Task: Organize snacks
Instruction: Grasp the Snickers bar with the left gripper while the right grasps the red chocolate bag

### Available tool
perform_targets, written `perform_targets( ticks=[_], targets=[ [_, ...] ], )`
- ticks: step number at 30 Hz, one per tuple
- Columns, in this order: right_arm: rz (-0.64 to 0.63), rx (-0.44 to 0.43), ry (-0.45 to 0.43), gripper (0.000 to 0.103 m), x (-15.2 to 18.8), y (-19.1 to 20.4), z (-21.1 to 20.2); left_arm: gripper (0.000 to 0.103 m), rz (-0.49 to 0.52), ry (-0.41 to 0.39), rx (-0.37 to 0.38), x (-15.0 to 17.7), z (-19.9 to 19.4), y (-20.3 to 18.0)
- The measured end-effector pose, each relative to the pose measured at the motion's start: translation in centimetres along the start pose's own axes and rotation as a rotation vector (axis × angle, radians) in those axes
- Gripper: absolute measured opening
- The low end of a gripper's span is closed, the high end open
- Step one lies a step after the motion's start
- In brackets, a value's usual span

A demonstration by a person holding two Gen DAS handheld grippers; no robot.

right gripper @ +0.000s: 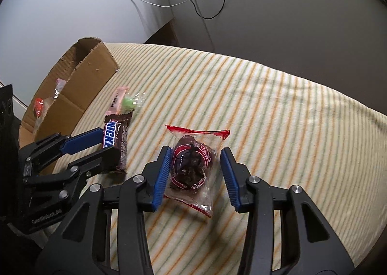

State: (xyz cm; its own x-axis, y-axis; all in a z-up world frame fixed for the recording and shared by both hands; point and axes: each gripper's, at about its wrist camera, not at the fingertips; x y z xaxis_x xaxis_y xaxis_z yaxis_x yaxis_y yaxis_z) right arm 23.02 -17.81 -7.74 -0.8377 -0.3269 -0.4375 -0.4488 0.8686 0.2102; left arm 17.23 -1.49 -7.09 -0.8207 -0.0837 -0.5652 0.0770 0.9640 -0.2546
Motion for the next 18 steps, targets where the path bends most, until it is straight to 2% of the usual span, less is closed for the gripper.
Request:
perform_targets(
  ticks=[6,8,10,18],
  targets=[
    [-0.003,0.017,-0.001,0.043,0.3,-0.2,-0.3,0.040,0.055,0.000,-0.048,0.3,0.9,-0.7],
    [-0.006,0.021,-0.001,0.042,0.4,-0.2,-0.3,0.036,0.071,-0.002,-0.058,0.3,0.9,-1.0],
    [-0.012,0.027,-0.001,0.040,0.5,0.0,-0.3,0.027,0.079,-0.007,-0.068,0.3,0.8,-1.0],
    [-0.025,0.062,-0.022,0.035,0.7,0.5,-0.8,0.027,0.088,-0.015,-0.065,0.6,0.2,-1.0]
  ],
)
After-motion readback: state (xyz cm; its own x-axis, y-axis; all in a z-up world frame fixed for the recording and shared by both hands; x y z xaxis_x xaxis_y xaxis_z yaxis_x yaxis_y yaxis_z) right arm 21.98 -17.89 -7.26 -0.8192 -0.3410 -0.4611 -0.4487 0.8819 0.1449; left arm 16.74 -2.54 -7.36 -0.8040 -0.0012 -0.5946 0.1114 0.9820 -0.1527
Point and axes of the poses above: each gripper's, at about its wrist camera, not at the fingertips, and z roughly the way its jaws point, y to its left, x to its underside, and after that the axes turned 2 degrees about y, right-handed
